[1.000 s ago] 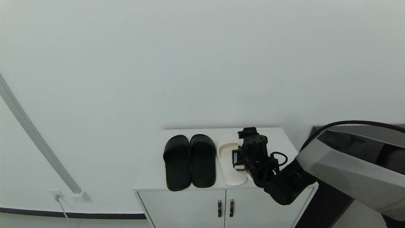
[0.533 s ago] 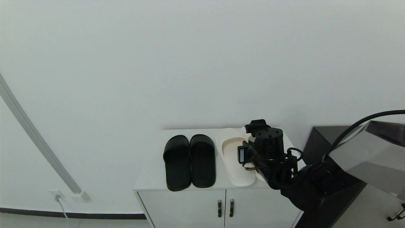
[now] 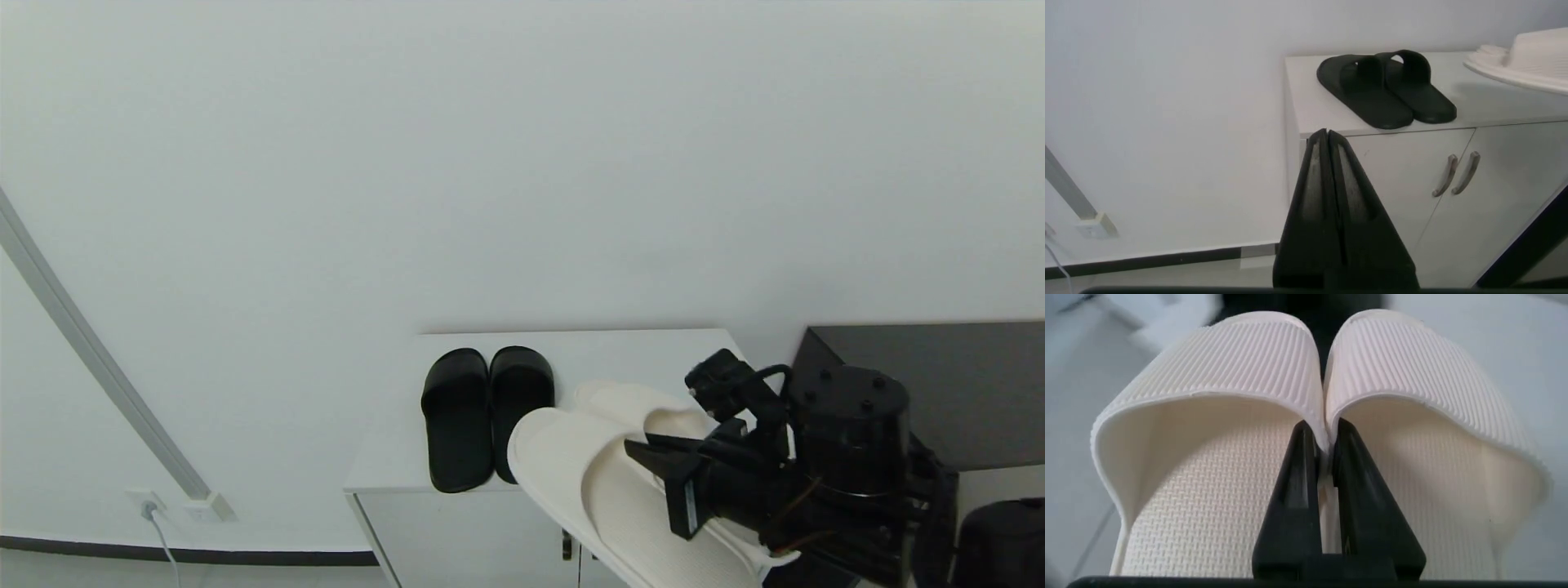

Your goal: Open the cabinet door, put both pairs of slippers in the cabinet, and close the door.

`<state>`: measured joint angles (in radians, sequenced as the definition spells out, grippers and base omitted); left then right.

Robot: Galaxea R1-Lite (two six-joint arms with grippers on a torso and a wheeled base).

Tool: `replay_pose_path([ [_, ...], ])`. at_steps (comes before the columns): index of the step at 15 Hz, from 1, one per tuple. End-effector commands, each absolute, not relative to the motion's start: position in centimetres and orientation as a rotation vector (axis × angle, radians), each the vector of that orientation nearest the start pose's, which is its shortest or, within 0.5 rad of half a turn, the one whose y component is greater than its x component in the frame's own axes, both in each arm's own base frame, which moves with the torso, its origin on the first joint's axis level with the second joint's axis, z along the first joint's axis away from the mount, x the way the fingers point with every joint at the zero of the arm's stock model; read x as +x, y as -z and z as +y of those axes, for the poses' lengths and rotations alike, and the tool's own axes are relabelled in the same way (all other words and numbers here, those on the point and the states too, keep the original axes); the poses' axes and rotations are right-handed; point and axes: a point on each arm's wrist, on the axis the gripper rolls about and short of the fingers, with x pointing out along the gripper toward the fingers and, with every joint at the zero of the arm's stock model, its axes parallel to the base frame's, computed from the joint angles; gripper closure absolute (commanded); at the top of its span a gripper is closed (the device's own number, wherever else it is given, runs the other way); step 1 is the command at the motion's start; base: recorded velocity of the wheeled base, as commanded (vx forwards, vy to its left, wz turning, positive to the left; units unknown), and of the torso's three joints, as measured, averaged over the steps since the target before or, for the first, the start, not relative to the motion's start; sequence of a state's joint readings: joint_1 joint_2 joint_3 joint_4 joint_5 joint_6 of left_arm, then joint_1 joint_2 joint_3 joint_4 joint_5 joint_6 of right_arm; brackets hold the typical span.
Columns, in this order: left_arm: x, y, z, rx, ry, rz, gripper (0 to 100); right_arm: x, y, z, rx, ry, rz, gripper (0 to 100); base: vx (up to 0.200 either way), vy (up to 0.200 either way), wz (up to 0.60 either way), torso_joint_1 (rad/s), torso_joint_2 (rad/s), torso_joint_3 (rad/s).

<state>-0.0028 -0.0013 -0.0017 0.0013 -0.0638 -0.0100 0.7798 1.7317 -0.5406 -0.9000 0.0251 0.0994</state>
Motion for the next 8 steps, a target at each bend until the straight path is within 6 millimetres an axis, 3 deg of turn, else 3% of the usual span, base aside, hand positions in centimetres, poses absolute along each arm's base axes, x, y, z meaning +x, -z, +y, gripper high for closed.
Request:
replay_pose_path([
  [1,-2.31,-7.62,-0.13,-0.011,0.066,-0.001,100,17.60,-14.90,17.83,0.002,-0.841,0.274,100,0.000,0.000,0.00,0.000,0.00,0.000],
  [8,-2.30,-7.57,-0.14,-0.012,0.064,0.000,100,17.04,-13.94,17.67,-0.018,-0.853,0.324,100,0.000,0.000,0.00,0.000,0.00,0.000],
])
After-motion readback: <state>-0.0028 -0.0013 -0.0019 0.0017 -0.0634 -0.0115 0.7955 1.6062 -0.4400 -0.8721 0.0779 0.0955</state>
